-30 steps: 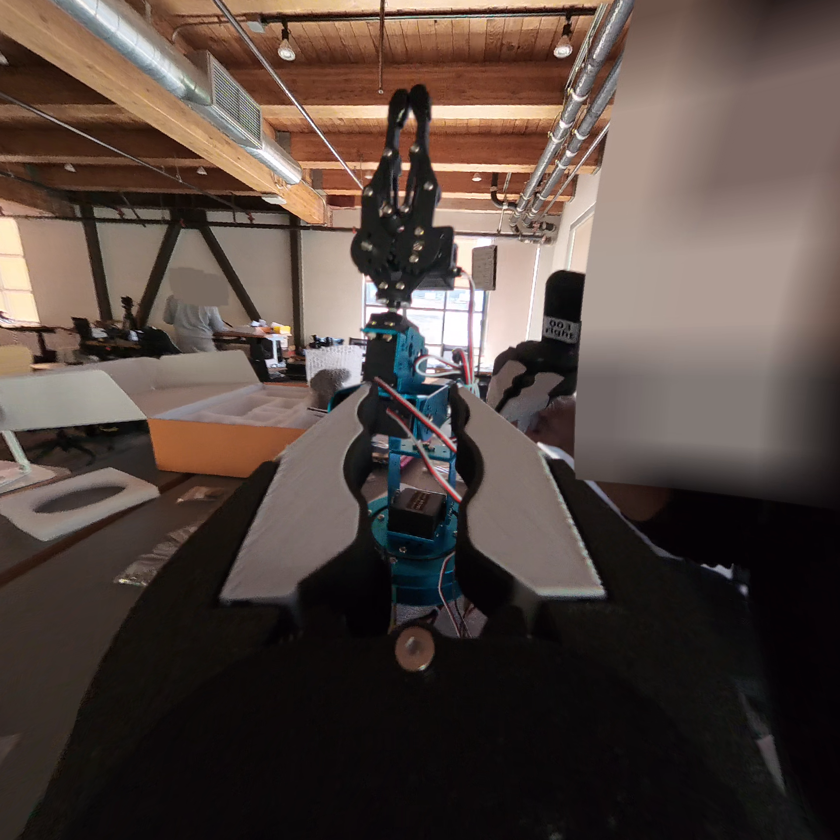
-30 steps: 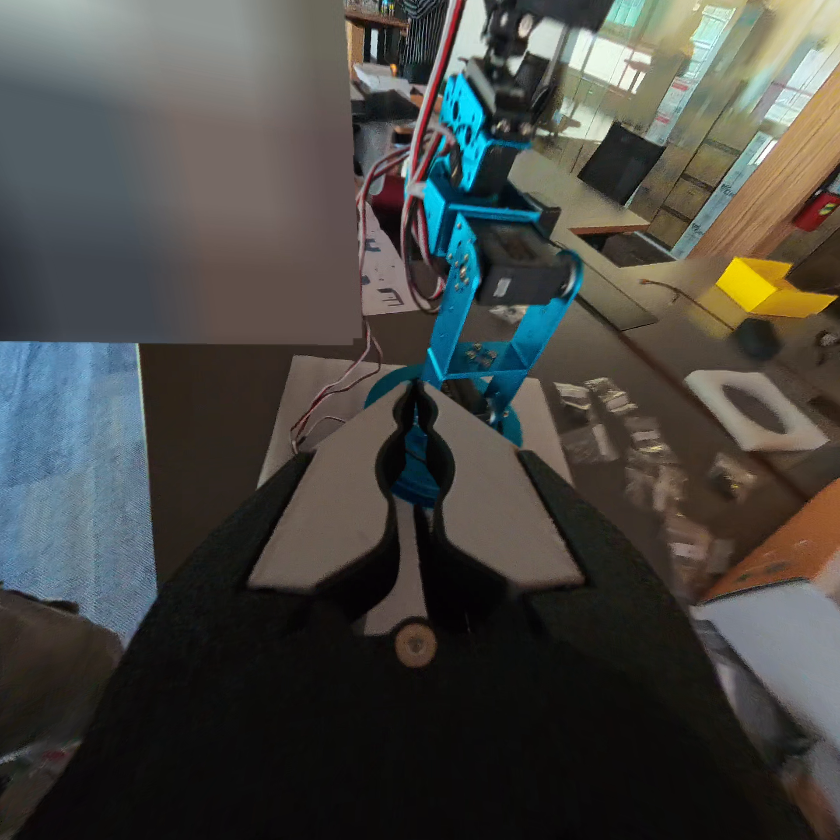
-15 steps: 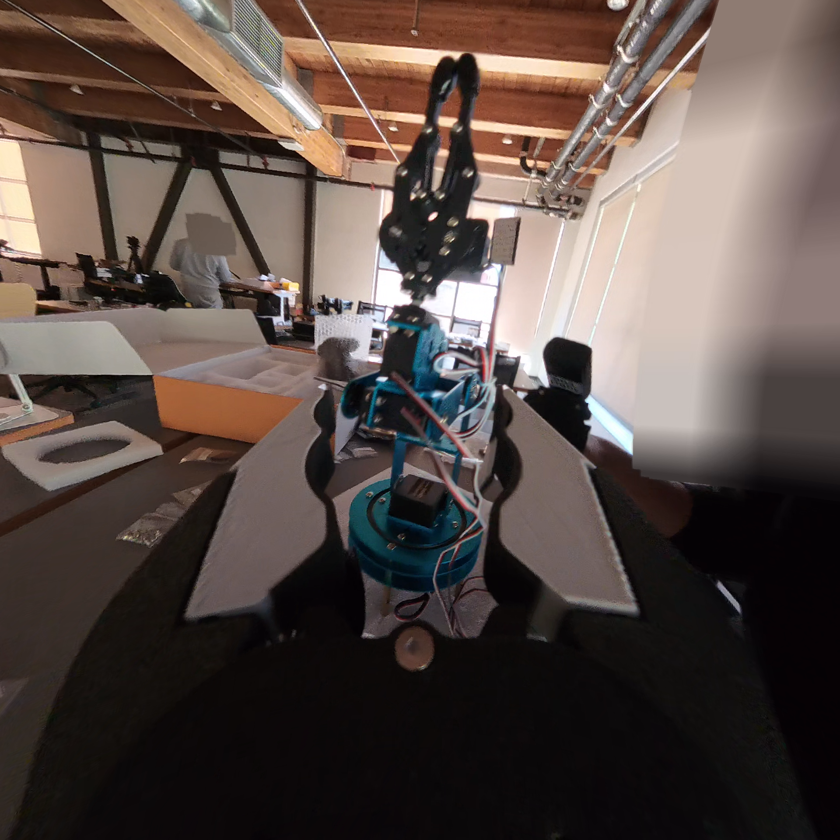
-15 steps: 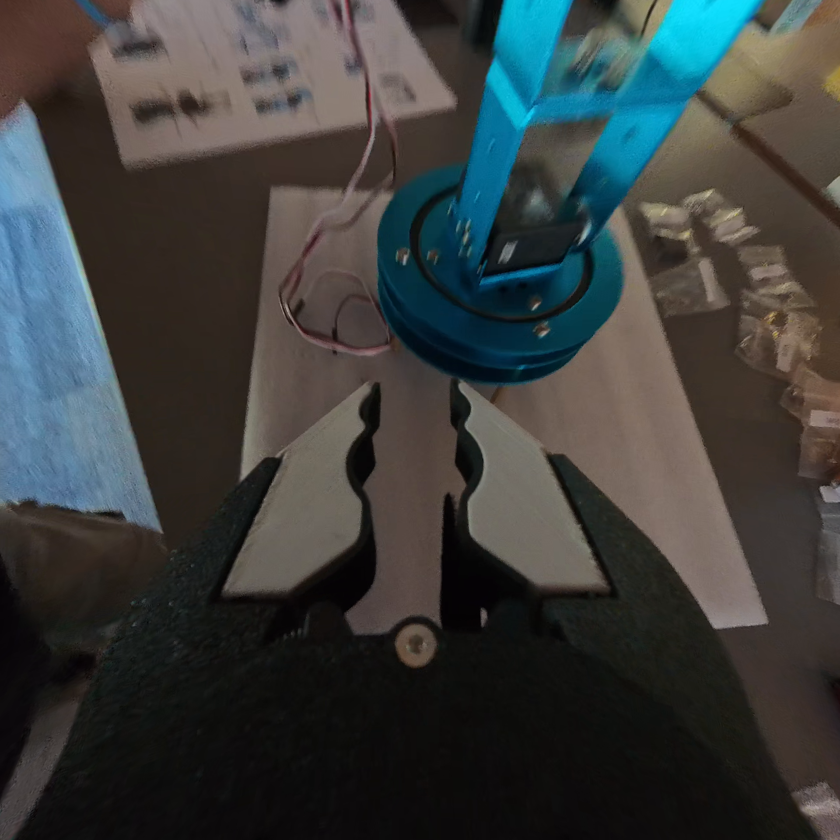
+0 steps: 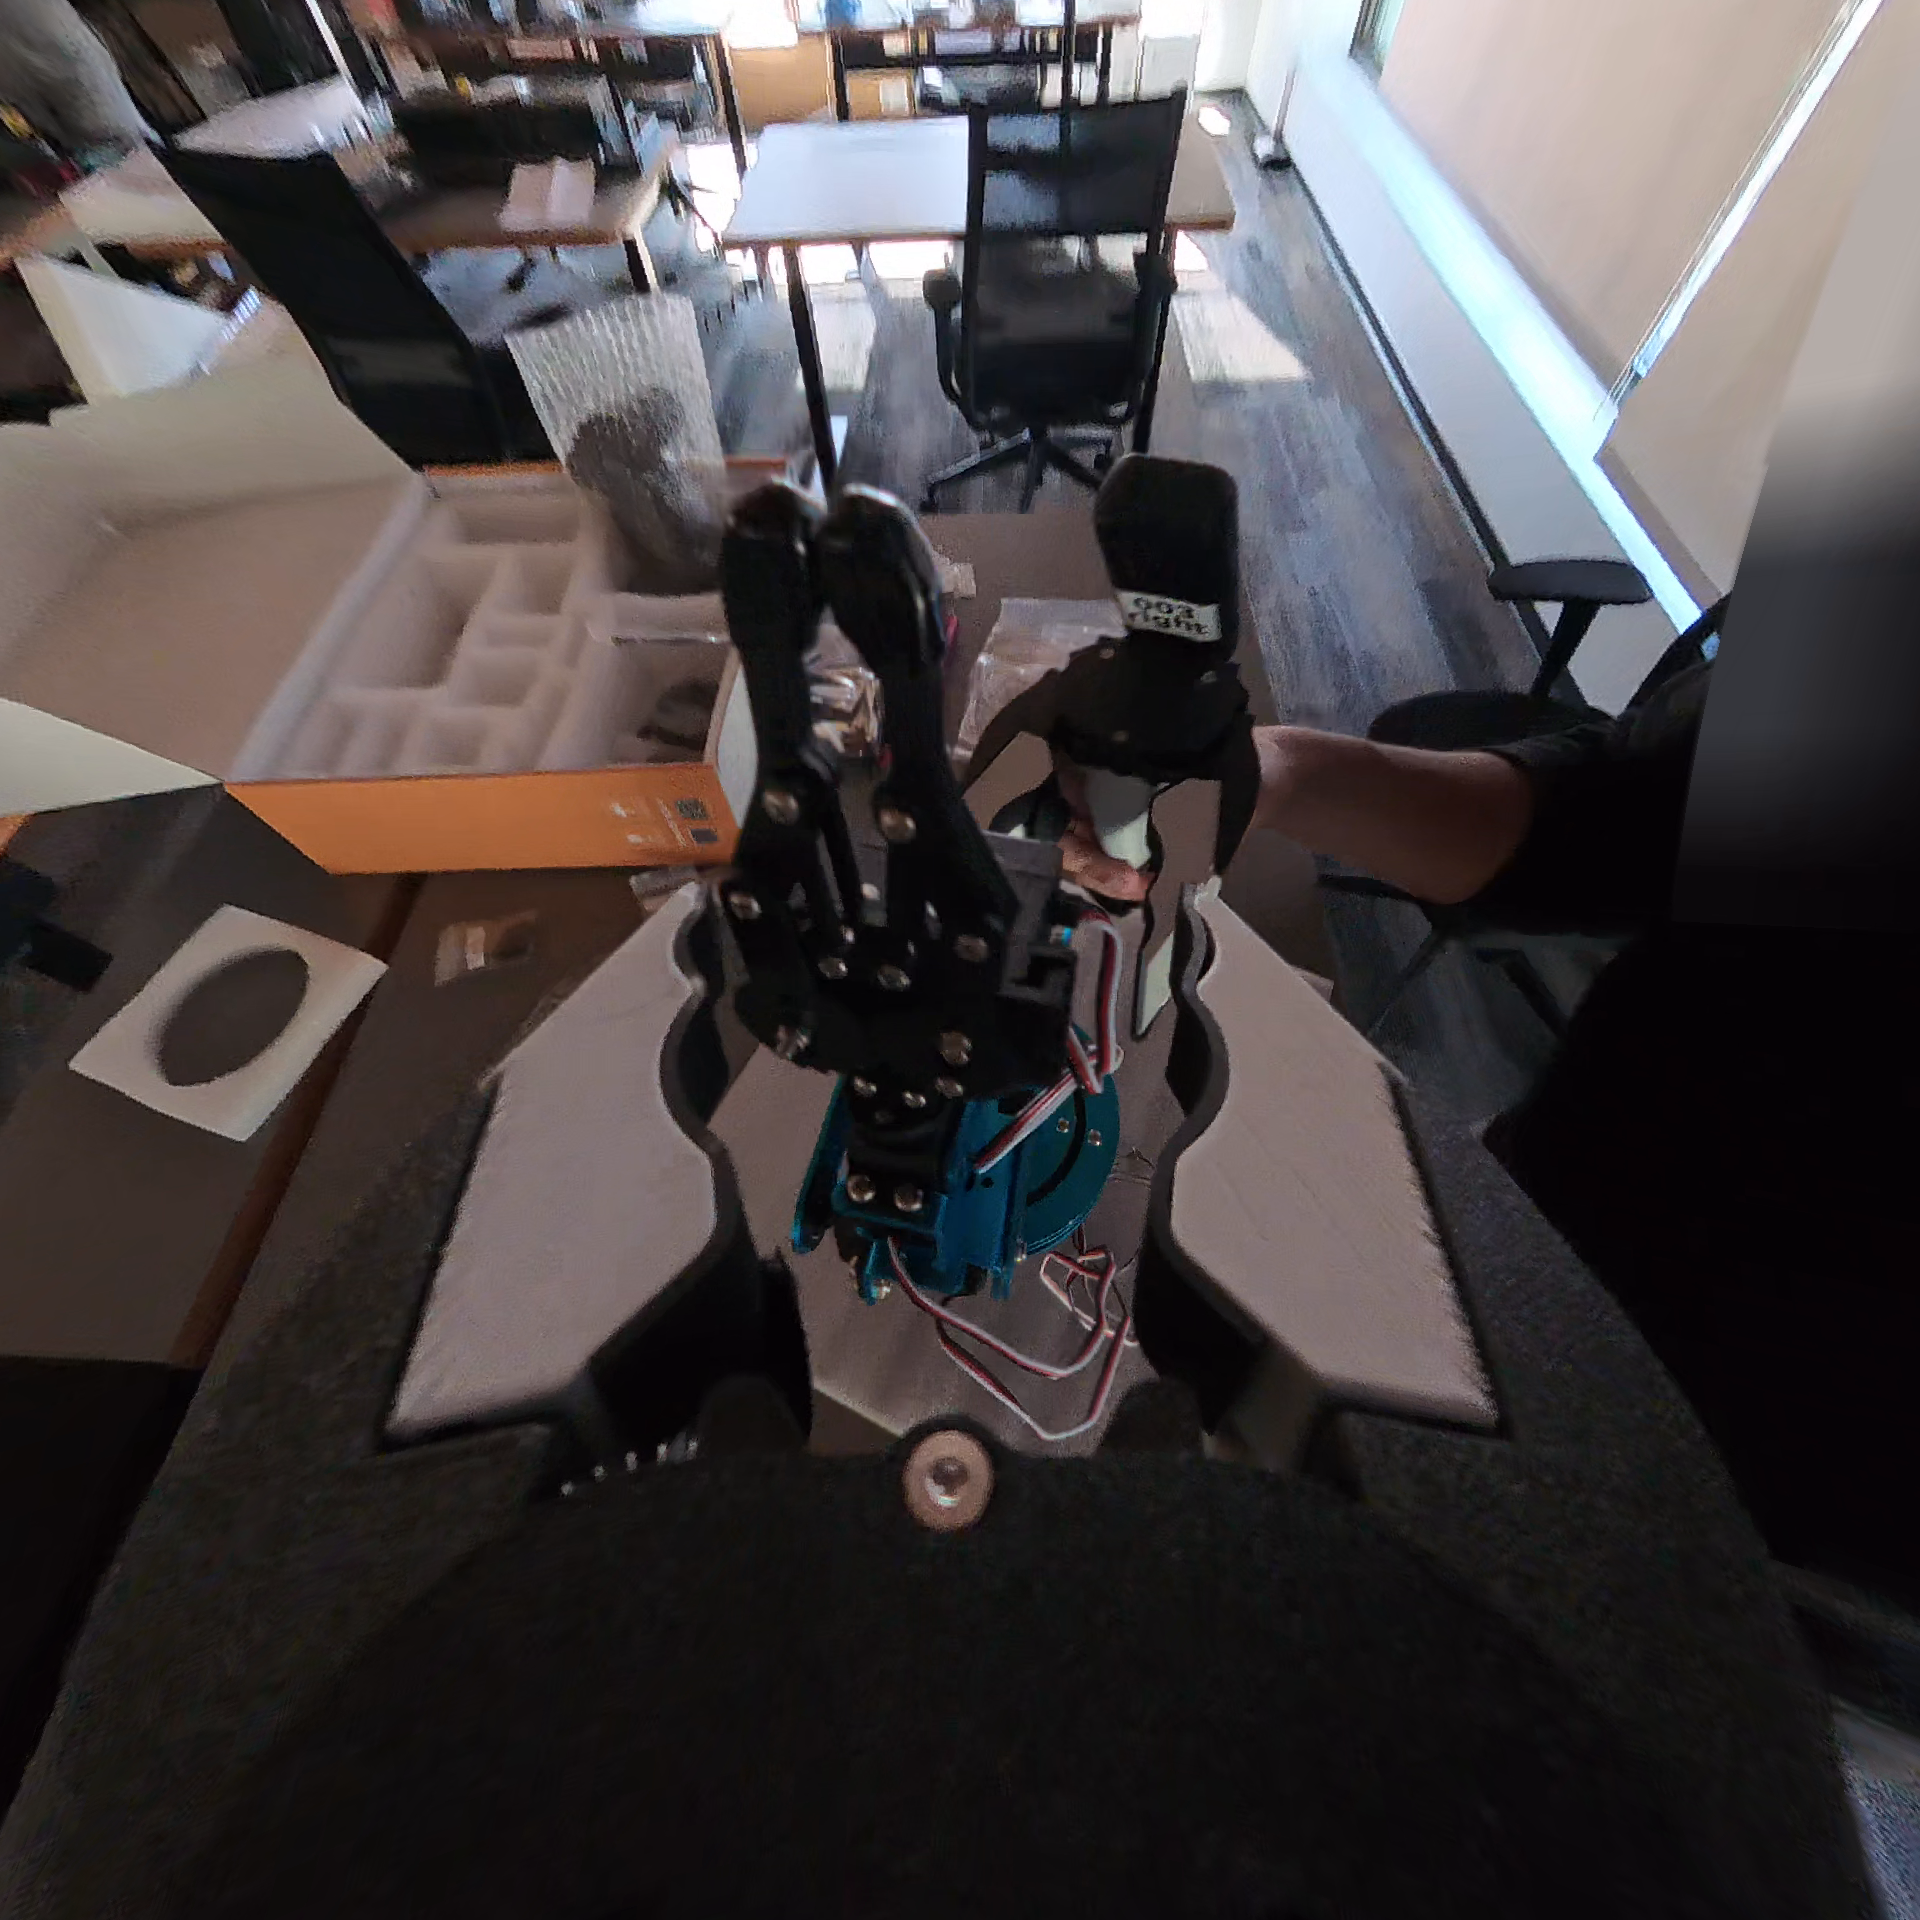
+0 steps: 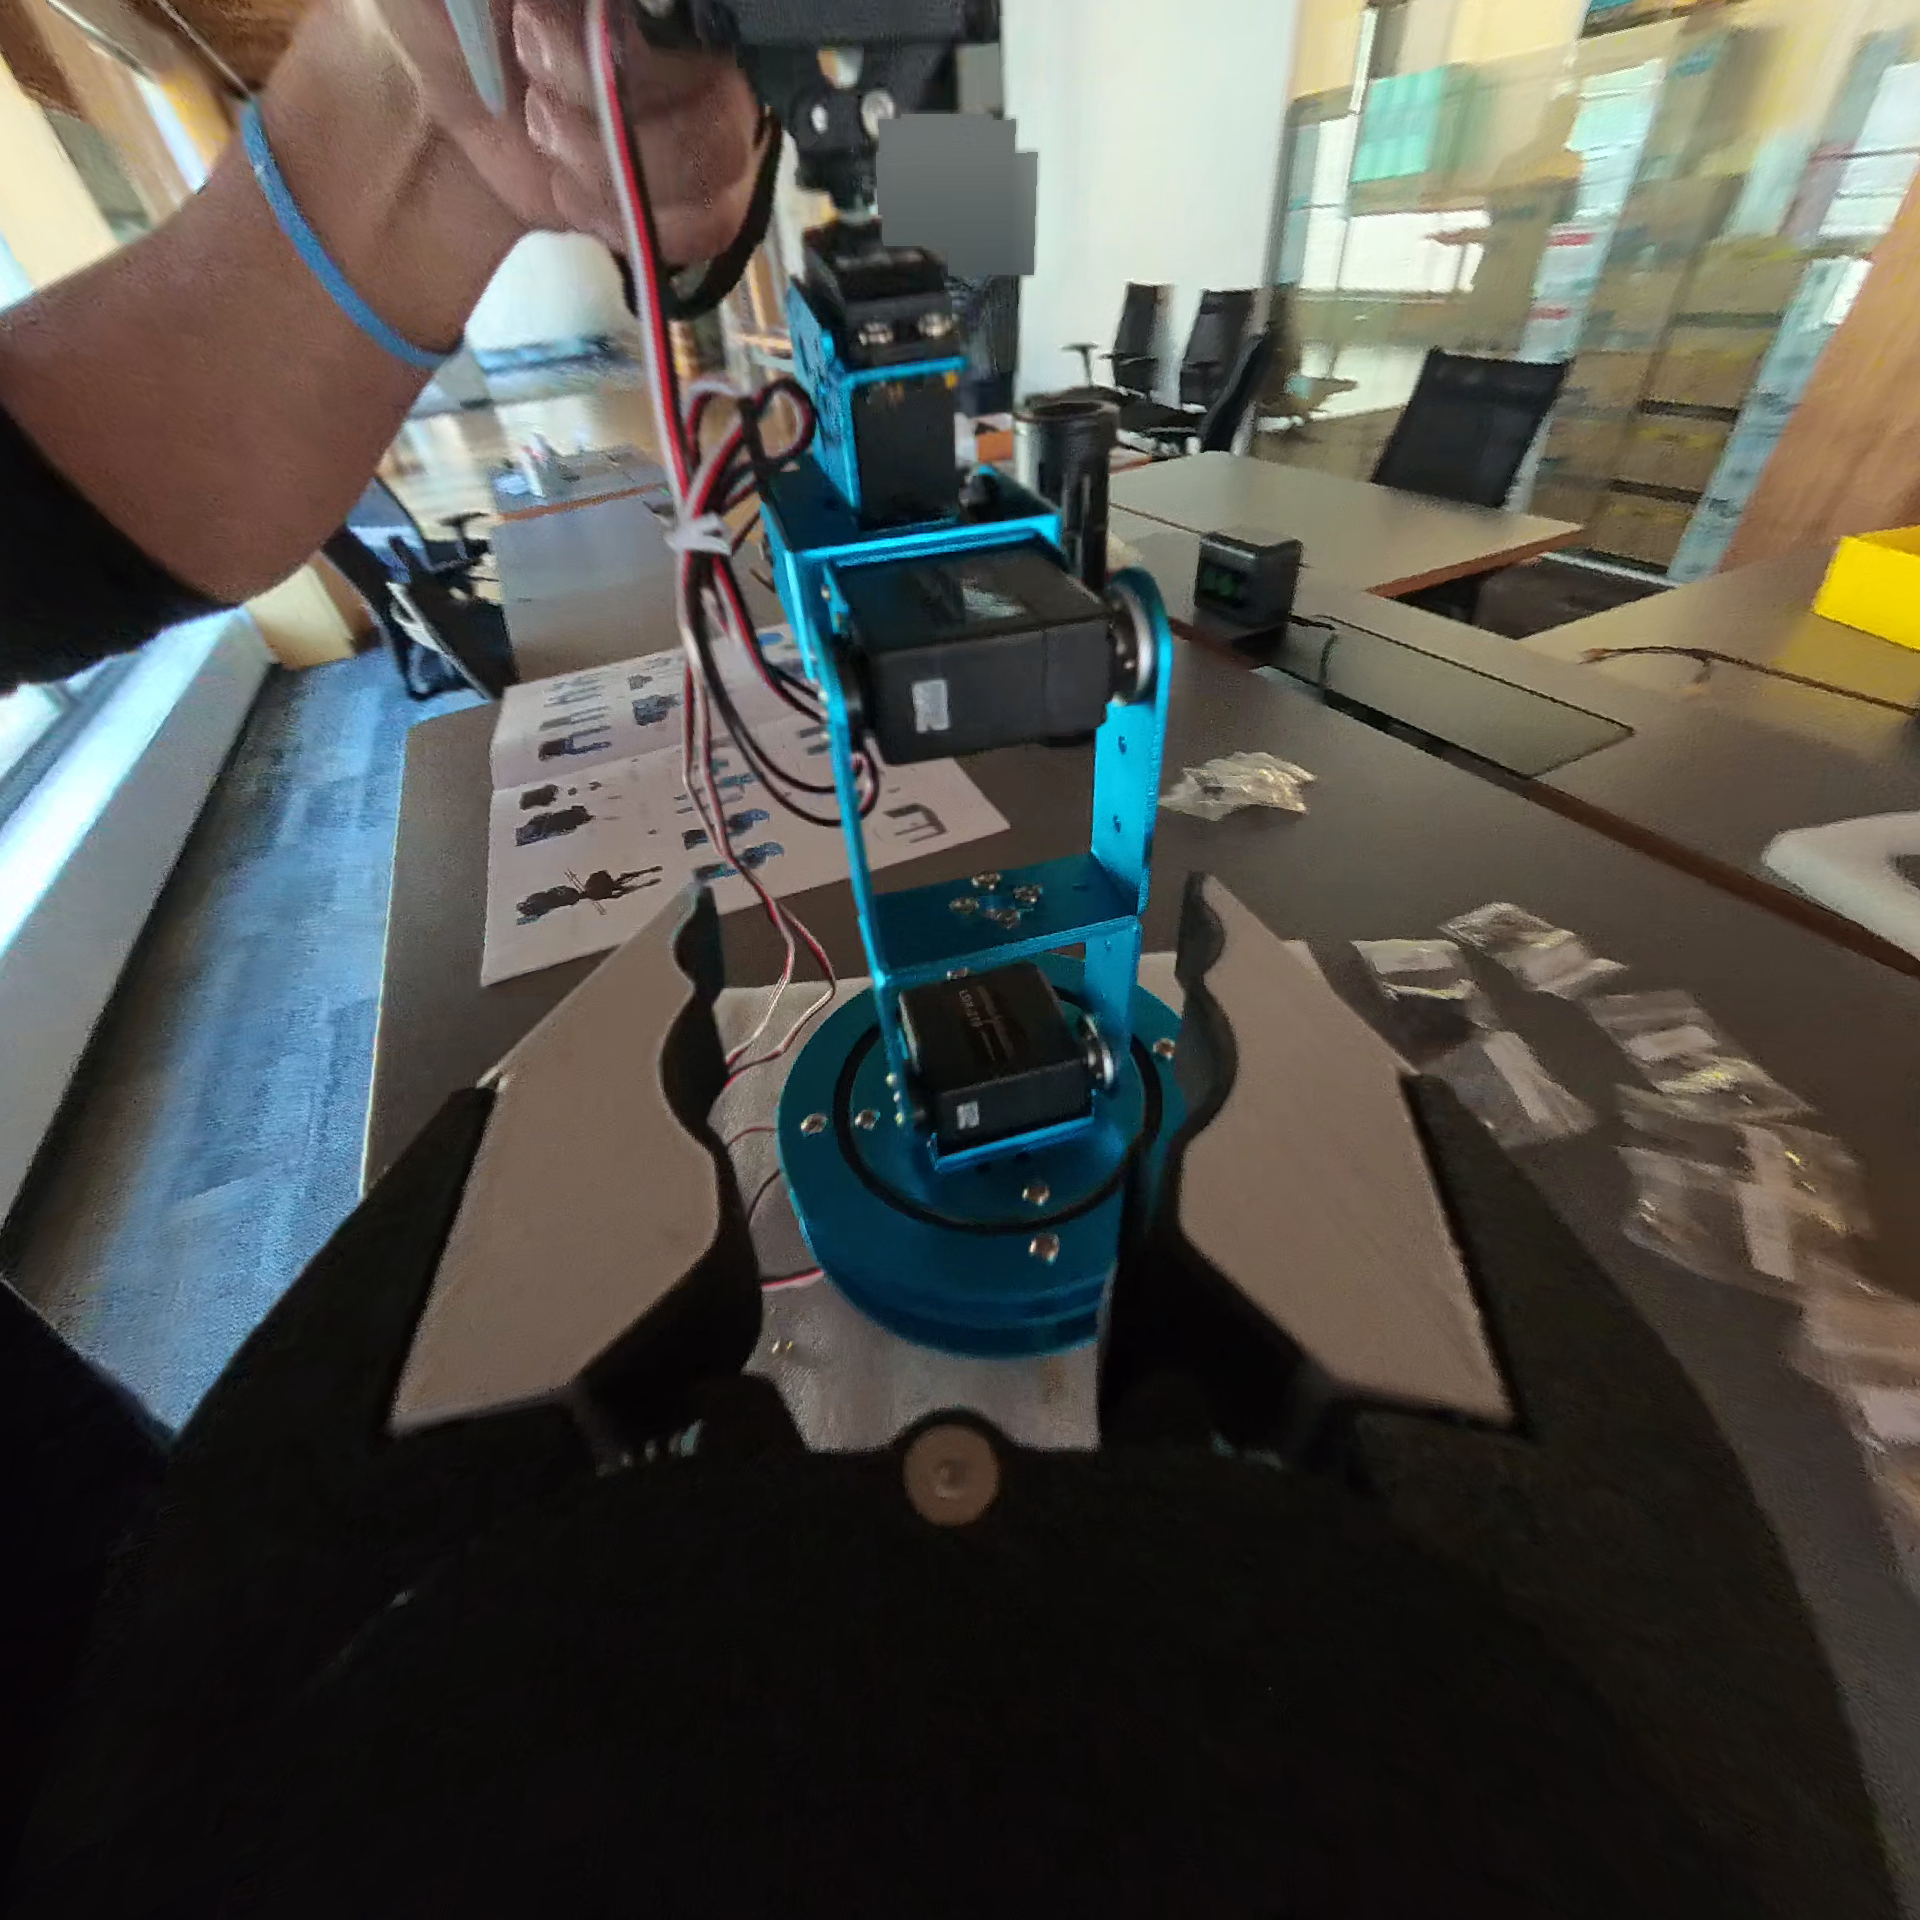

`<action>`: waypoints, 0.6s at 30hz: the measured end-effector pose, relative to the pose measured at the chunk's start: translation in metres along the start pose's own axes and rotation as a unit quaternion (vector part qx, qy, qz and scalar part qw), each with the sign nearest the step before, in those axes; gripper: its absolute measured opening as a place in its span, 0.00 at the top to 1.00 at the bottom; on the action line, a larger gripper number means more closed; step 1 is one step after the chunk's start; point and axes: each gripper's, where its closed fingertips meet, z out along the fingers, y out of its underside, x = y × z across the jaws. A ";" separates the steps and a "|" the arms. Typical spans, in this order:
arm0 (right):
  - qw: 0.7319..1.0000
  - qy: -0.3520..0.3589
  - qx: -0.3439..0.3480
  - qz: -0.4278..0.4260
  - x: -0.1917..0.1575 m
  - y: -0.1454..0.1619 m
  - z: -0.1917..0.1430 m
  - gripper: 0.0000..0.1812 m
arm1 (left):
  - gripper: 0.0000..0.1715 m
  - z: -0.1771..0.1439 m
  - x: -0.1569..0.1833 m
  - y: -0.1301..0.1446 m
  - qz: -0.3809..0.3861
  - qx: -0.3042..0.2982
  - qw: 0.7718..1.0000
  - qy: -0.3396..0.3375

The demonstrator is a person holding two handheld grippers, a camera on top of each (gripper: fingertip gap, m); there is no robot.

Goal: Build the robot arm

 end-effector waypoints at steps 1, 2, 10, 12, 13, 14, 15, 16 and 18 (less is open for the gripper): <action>1.000 -0.009 0.005 0.000 0.003 0.002 0.007 0.51 | 0.50 0.003 -0.002 0.000 -0.002 -0.013 1.000 0.004; 1.000 -0.020 0.008 -0.002 0.004 0.004 0.013 0.49 | 0.50 0.006 -0.002 -0.001 -0.005 -0.024 1.000 0.010; 0.997 -0.070 0.006 -0.029 0.005 0.001 0.032 0.64 | 0.68 0.010 -0.003 -0.003 0.017 -0.048 0.998 0.039; 0.996 -0.083 0.006 -0.025 0.005 0.000 0.032 0.64 | 0.69 0.006 -0.005 -0.002 0.019 -0.039 0.998 0.047; 0.996 -0.087 0.011 -0.021 0.006 0.000 0.033 0.64 | 0.70 0.005 -0.007 -0.002 0.015 -0.033 0.998 0.053; 0.996 -0.089 0.015 -0.015 0.007 0.000 0.033 0.64 | 0.70 0.004 -0.009 -0.002 0.010 -0.026 0.998 0.057; 0.996 -0.089 0.017 -0.012 0.007 0.000 0.033 0.64 | 0.71 0.003 -0.010 -0.002 0.007 -0.019 0.998 0.064; 0.996 -0.090 0.019 -0.010 0.007 -0.001 0.033 0.64 | 0.71 0.002 -0.010 -0.002 0.005 -0.012 0.997 0.071; 0.996 -0.091 0.022 -0.006 0.008 -0.001 0.033 0.64 | 0.71 0.001 -0.011 -0.003 0.007 0.000 0.997 0.080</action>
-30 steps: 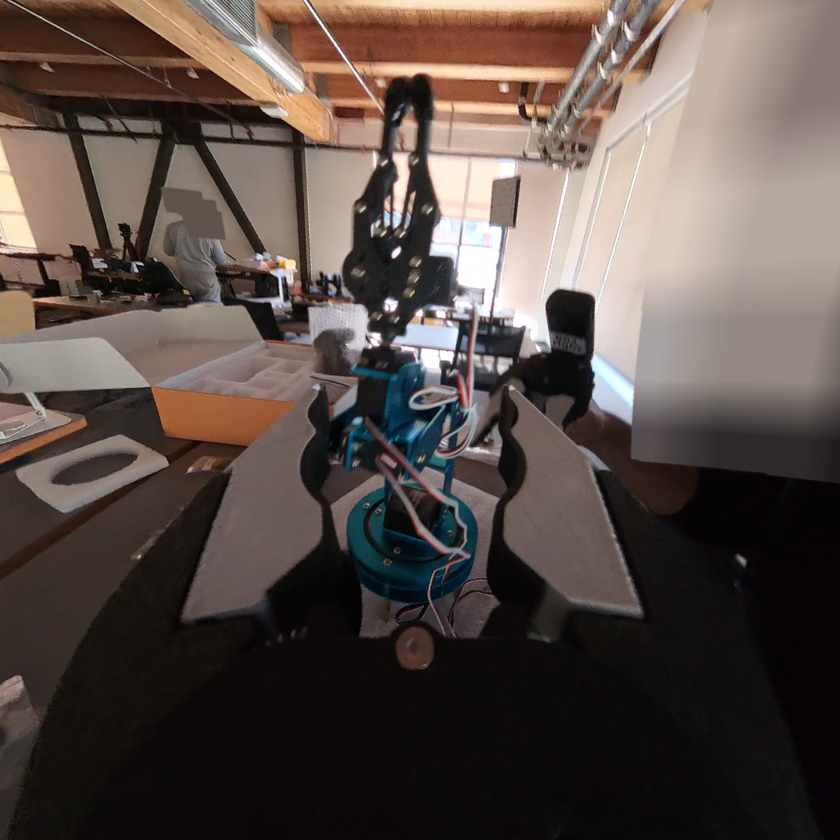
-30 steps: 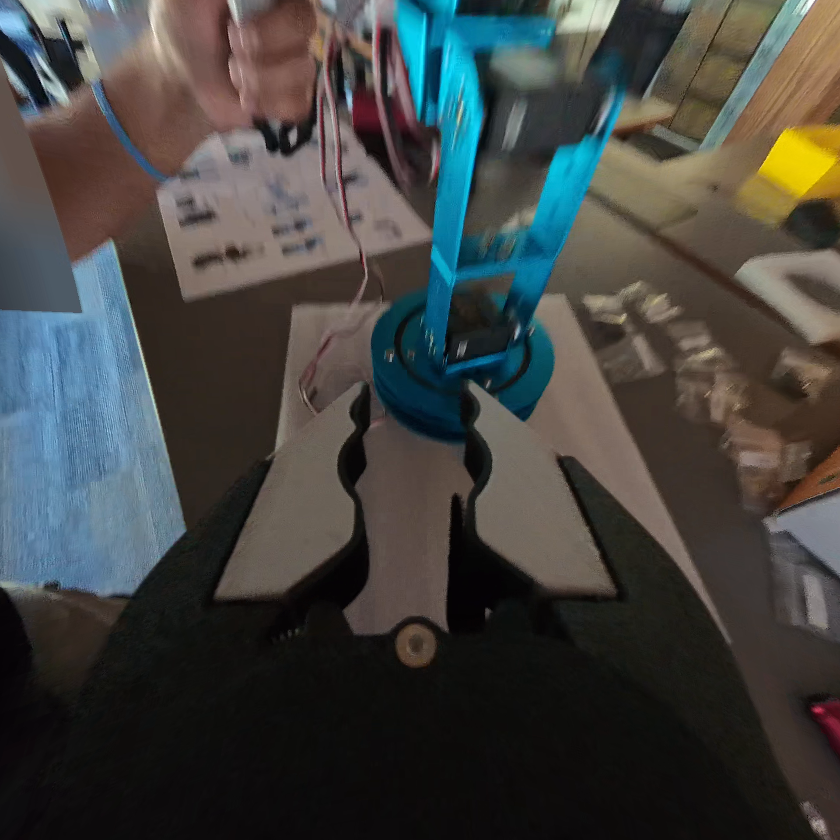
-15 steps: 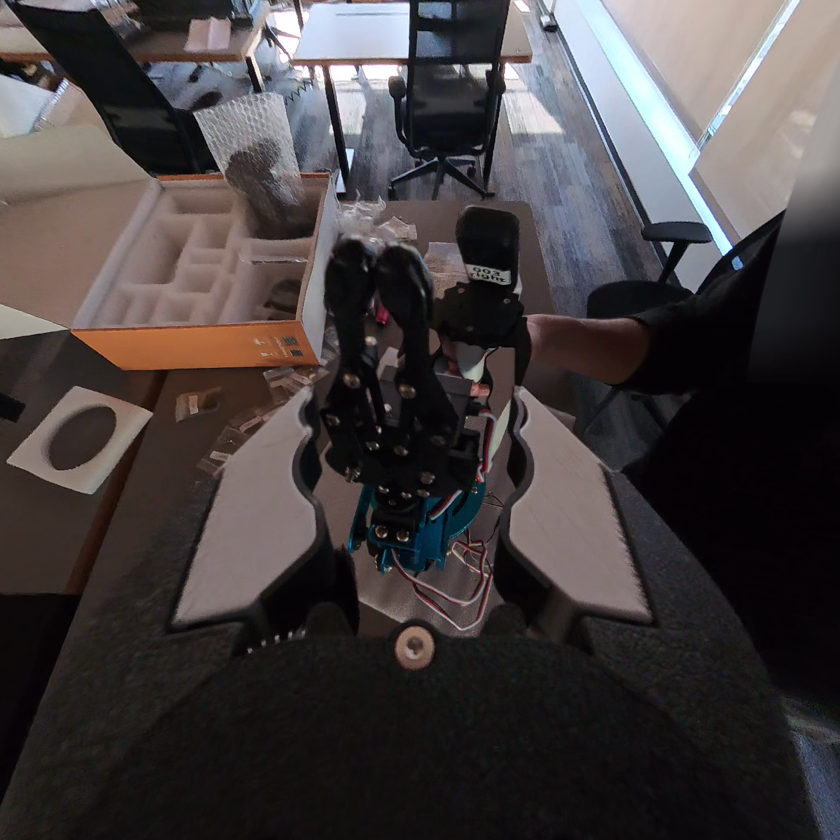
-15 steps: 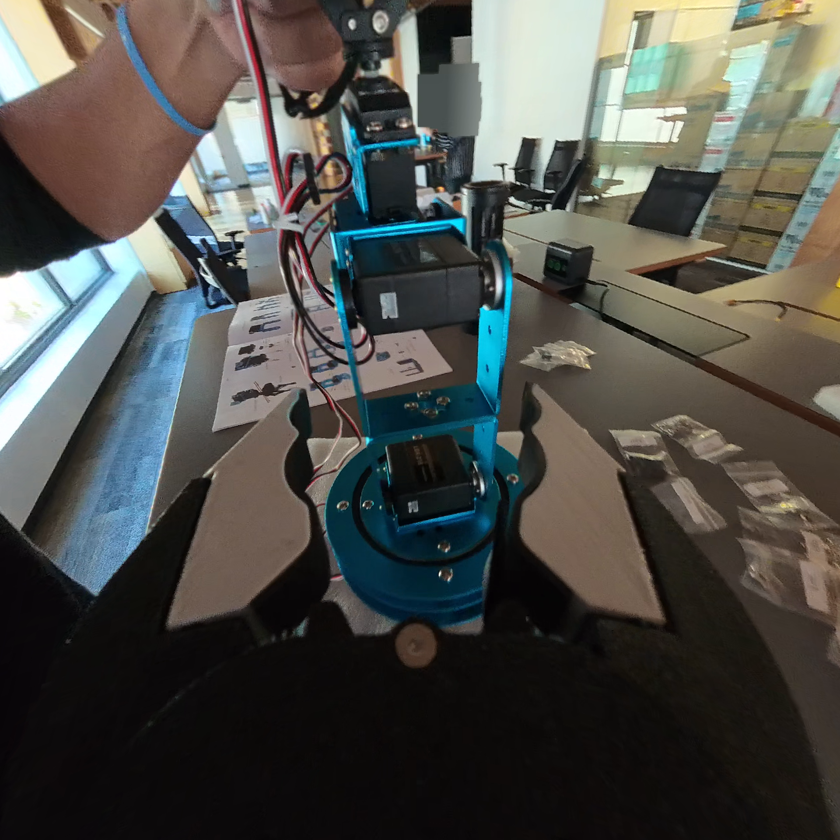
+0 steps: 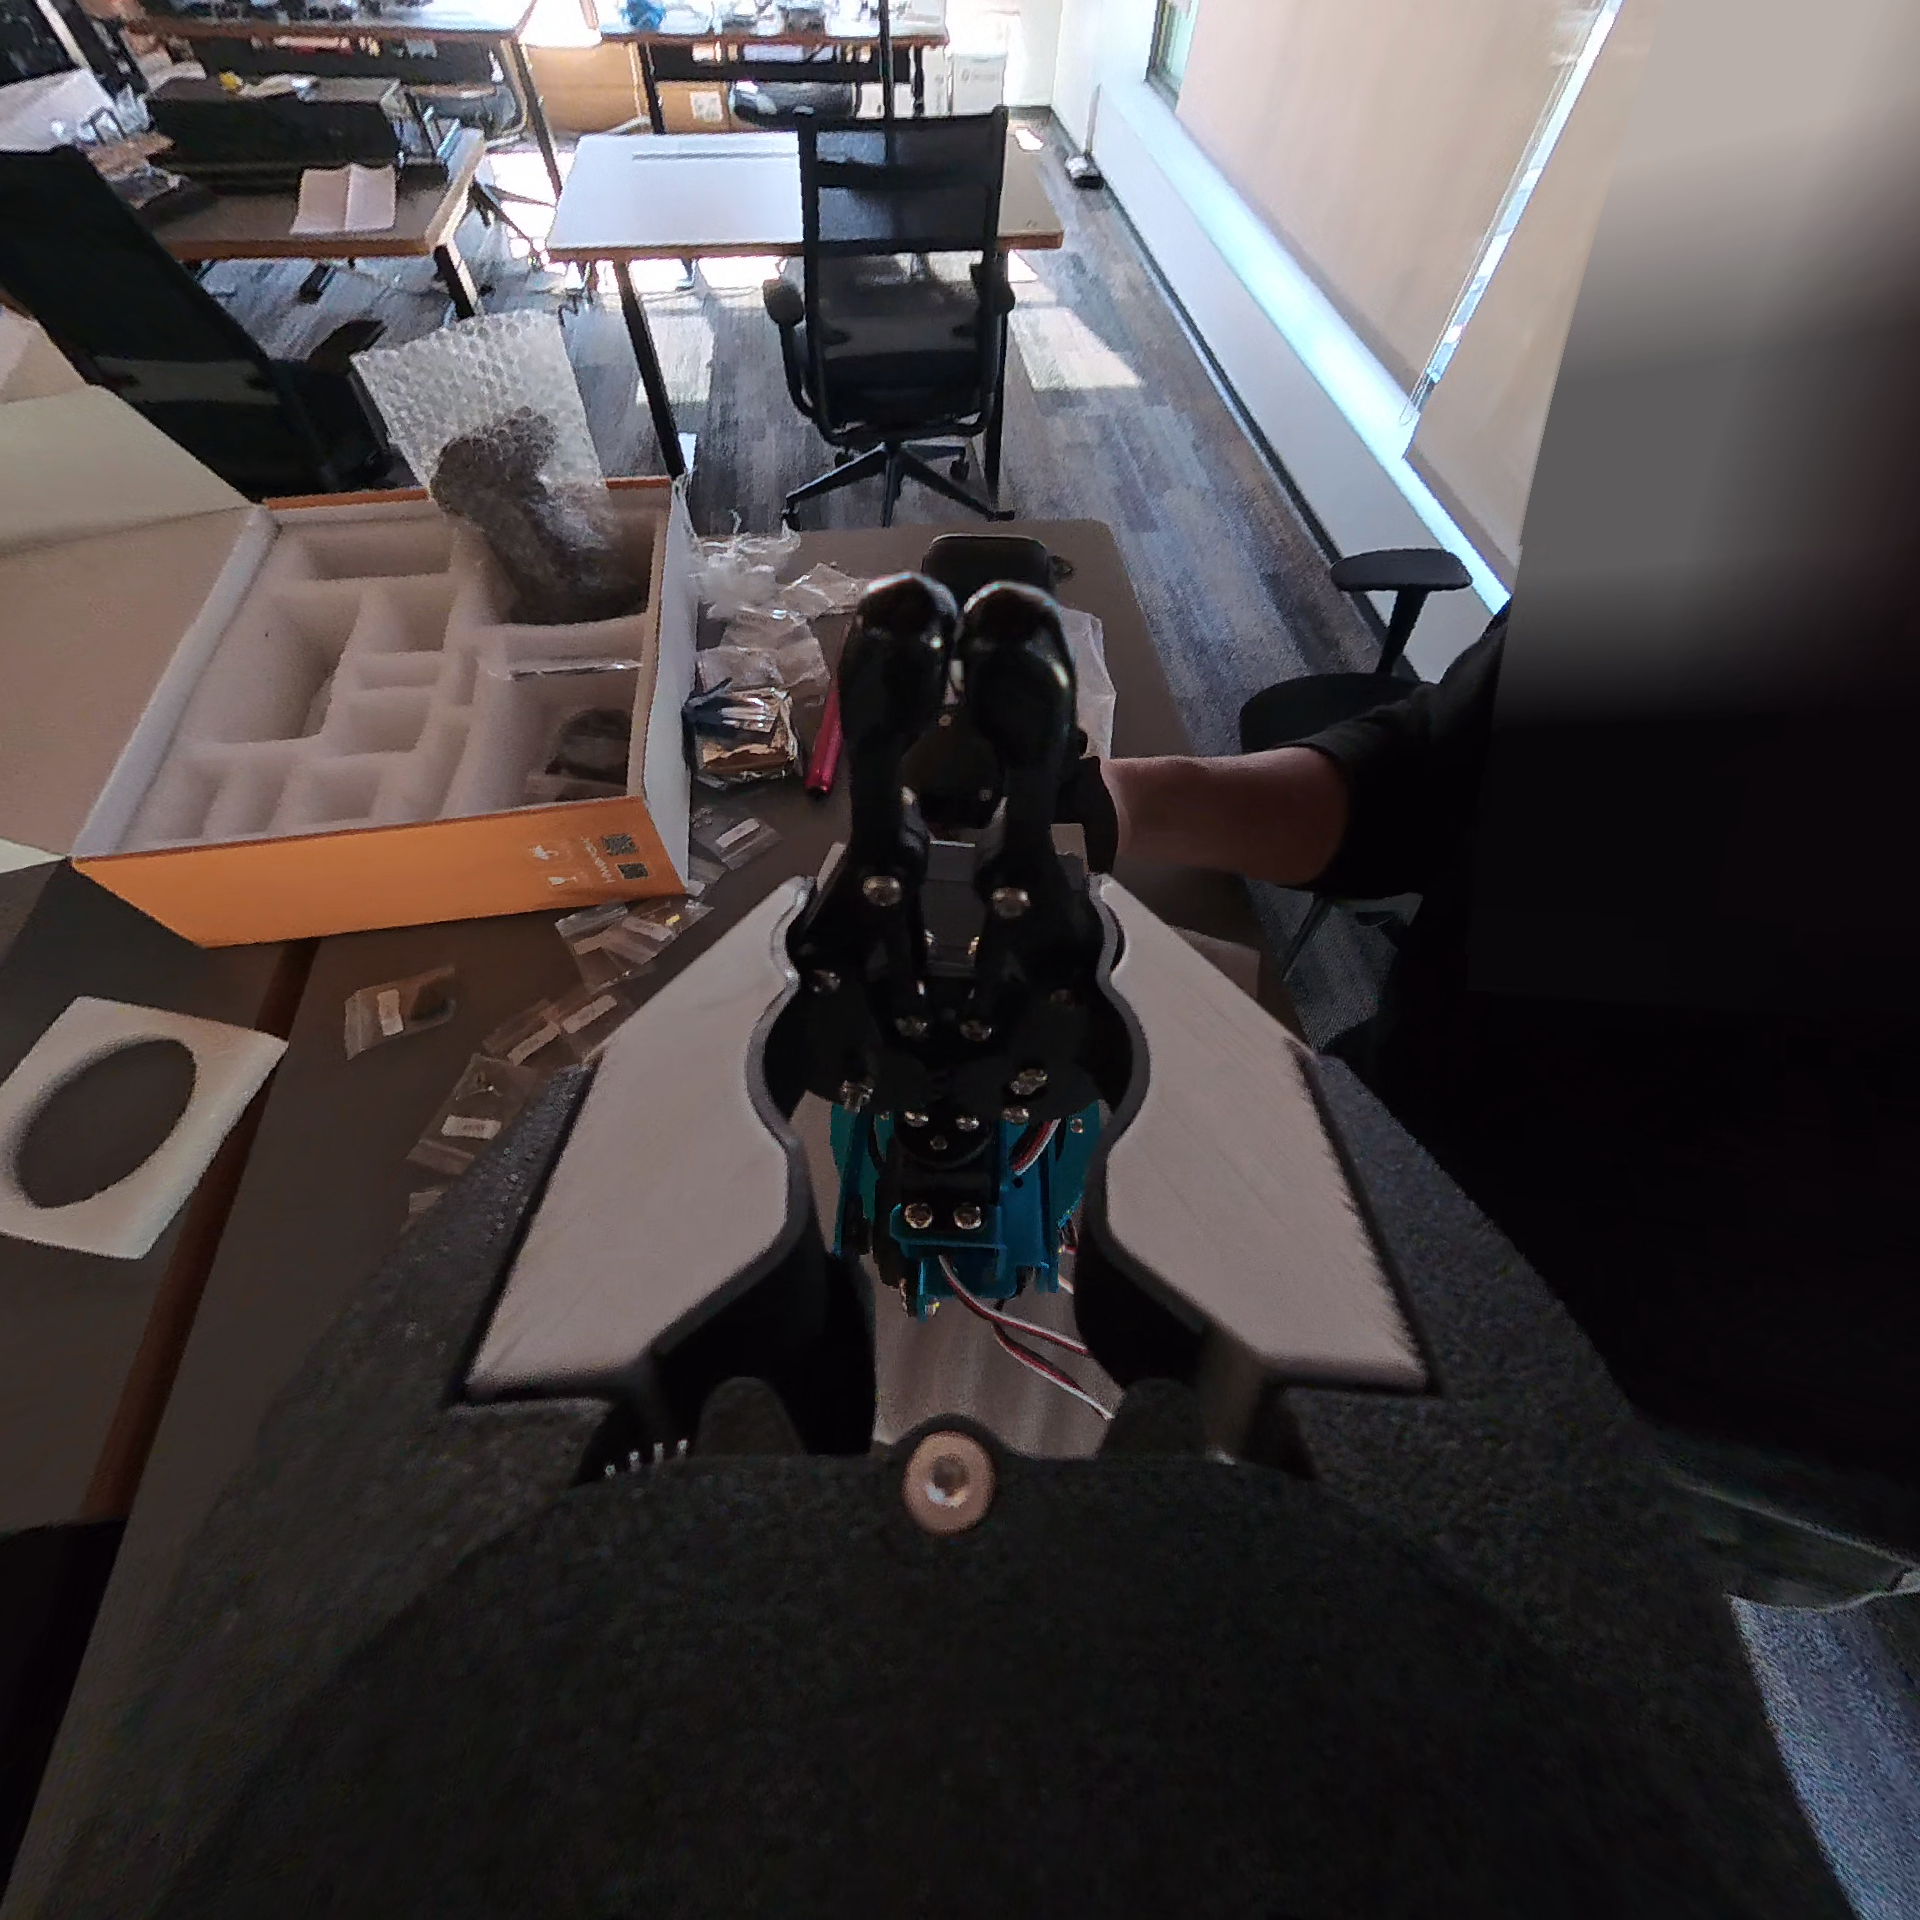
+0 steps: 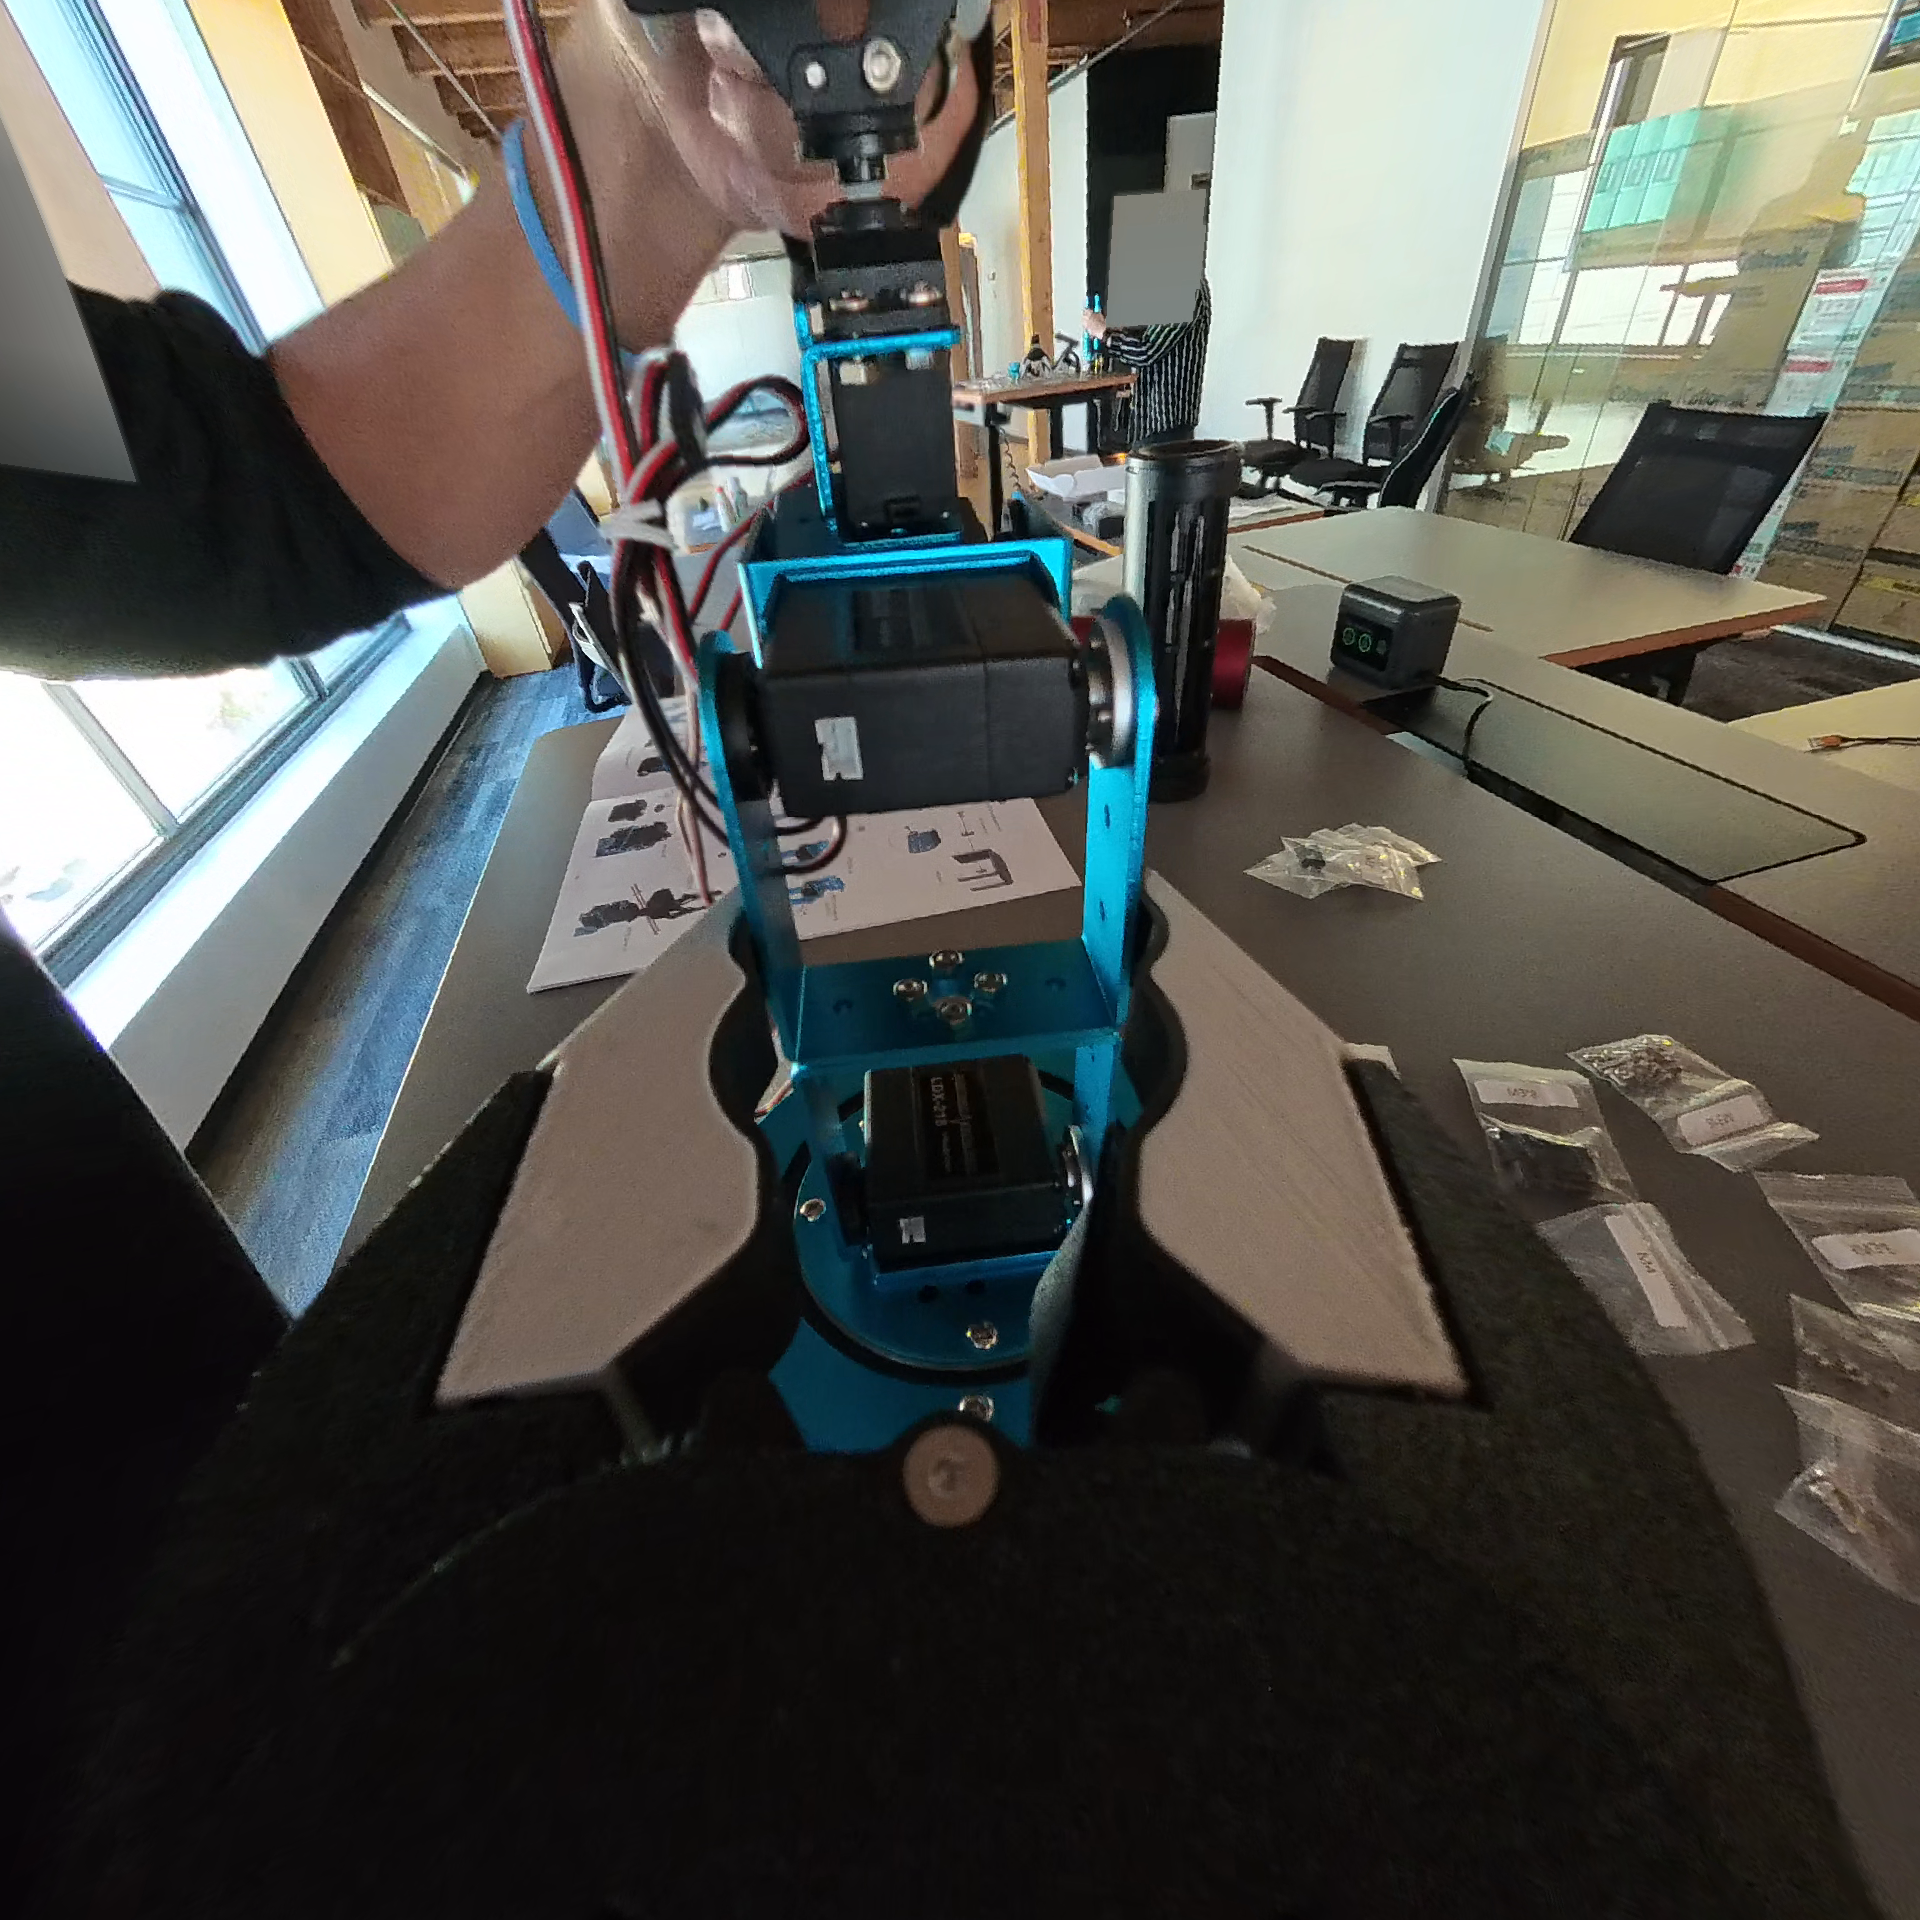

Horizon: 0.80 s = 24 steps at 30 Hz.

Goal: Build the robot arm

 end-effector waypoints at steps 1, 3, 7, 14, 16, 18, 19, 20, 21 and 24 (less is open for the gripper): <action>1.000 -0.002 0.003 0.002 0.000 0.000 0.000 0.64 | 0.71 0.000 0.000 0.000 0.002 0.005 1.000 0.003; 1.000 -0.006 0.010 0.005 0.000 0.000 0.001 0.64 | 0.71 -0.001 0.000 0.000 0.007 0.016 1.000 0.008; 1.000 -0.005 0.009 0.005 -0.001 0.000 0.001 0.64 | 0.71 -0.002 0.001 -0.001 0.007 0.037 0.999 0.013; 1.000 -0.007 0.003 -0.007 -0.005 0.001 0.001 0.64 | 0.71 -0.005 0.010 0.000 0.030 0.058 0.998 0.009; 1.000 -0.009 0.008 -0.007 -0.006 0.000 0.002 0.64 | 0.71 -0.008 0.012 0.000 0.032 0.068 0.997 0.004; 1.000 -0.009 0.012 -0.003 -0.005 0.000 0.002 0.64 | 0.71 -0.010 0.010 0.000 0.024 0.082 0.996 0.000; 1.000 -0.009 0.015 0.001 -0.004 0.000 0.001 0.64 | 0.71 -0.011 0.007 -0.001 0.020 0.090 0.996 -0.005; 1.000 -0.009 0.017 0.005 -0.003 0.000 0.001 0.64 | 0.71 -0.012 0.005 -0.002 0.017 0.099 0.995 -0.012; 1.000 -0.009 0.019 0.006 -0.003 0.000 0.000 0.63 | 0.69 -0.014 0.004 -0.003 0.016 0.110 0.994 -0.015; 1.000 -0.010 0.020 0.006 -0.002 0.000 -0.001 0.64 | 0.59 -0.027 0.007 -0.011 0.008 0.169 0.985 -0.021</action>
